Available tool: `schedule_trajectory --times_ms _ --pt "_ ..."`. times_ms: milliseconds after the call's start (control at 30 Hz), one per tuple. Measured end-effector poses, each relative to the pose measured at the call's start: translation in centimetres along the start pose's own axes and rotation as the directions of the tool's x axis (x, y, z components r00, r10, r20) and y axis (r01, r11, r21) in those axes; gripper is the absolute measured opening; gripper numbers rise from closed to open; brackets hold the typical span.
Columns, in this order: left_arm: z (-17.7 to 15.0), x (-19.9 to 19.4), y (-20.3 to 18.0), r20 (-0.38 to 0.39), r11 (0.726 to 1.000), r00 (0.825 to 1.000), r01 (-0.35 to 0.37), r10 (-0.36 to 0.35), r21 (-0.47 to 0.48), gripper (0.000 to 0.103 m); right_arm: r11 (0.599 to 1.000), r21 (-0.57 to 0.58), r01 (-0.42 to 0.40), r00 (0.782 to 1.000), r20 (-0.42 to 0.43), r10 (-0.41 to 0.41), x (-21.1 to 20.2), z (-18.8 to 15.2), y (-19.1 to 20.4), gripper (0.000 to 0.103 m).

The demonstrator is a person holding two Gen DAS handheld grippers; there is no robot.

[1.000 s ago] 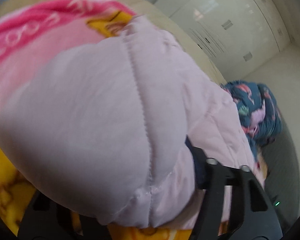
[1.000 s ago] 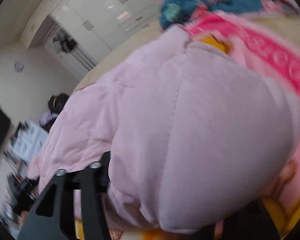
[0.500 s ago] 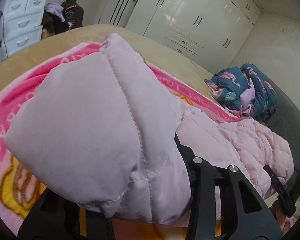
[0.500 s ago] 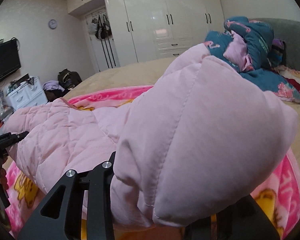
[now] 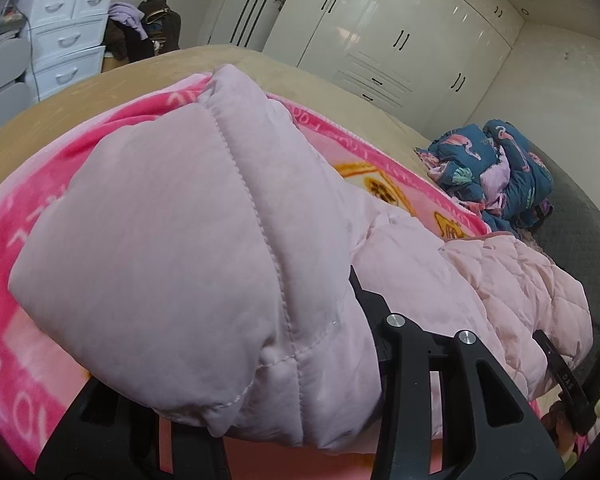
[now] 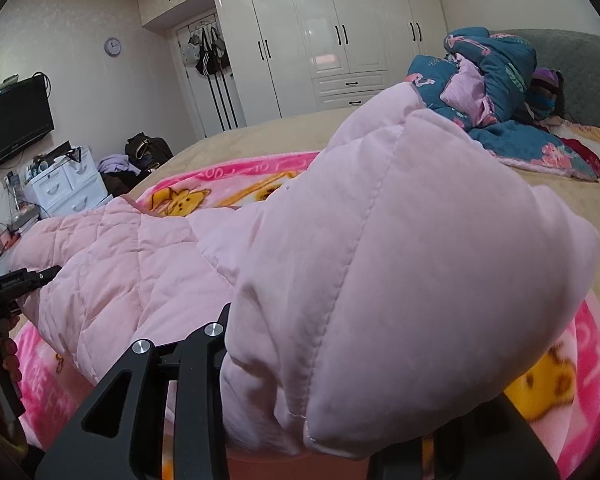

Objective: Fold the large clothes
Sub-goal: 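Grasp the jacket bundle with both tools and fold it over in half, then open both tools and pull them back from the folded jacket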

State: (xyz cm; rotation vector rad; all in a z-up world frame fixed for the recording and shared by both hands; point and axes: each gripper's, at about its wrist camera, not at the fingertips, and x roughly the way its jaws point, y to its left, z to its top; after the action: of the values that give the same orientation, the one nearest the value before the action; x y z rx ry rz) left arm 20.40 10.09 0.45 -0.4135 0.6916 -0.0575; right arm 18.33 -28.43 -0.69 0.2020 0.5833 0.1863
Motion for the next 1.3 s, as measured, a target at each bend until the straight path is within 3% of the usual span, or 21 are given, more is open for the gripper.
schedule_trajectory --times_ms 433,767,1167,1300 --pt "-3.3 -2.1 1.7 -0.027 1.0 0.999 -0.021 0.022 0.022 0.035 0.998 0.067 0.006 0.997 -0.081 0.0 -2.2 -3.8 -0.4 0.034" --pt "-4.2 -1.1 2.5 -0.047 0.998 0.997 -0.059 0.06 0.024 0.042 0.986 0.159 0.052 0.986 -0.165 -0.025 0.0 -5.0 -2.0 0.04" --pt "-4.7 -0.2 2.6 -0.06 0.996 0.995 -0.084 0.085 0.011 0.051 0.962 0.265 0.073 0.973 -0.232 -0.01 1.7 -5.7 -3.5 0.06" --pt "-4.8 -0.3 2.9 -0.07 0.997 0.995 -0.078 0.077 -0.007 0.054 0.942 0.328 0.068 0.965 -0.262 0.021 1.5 -5.8 -4.4 0.075"
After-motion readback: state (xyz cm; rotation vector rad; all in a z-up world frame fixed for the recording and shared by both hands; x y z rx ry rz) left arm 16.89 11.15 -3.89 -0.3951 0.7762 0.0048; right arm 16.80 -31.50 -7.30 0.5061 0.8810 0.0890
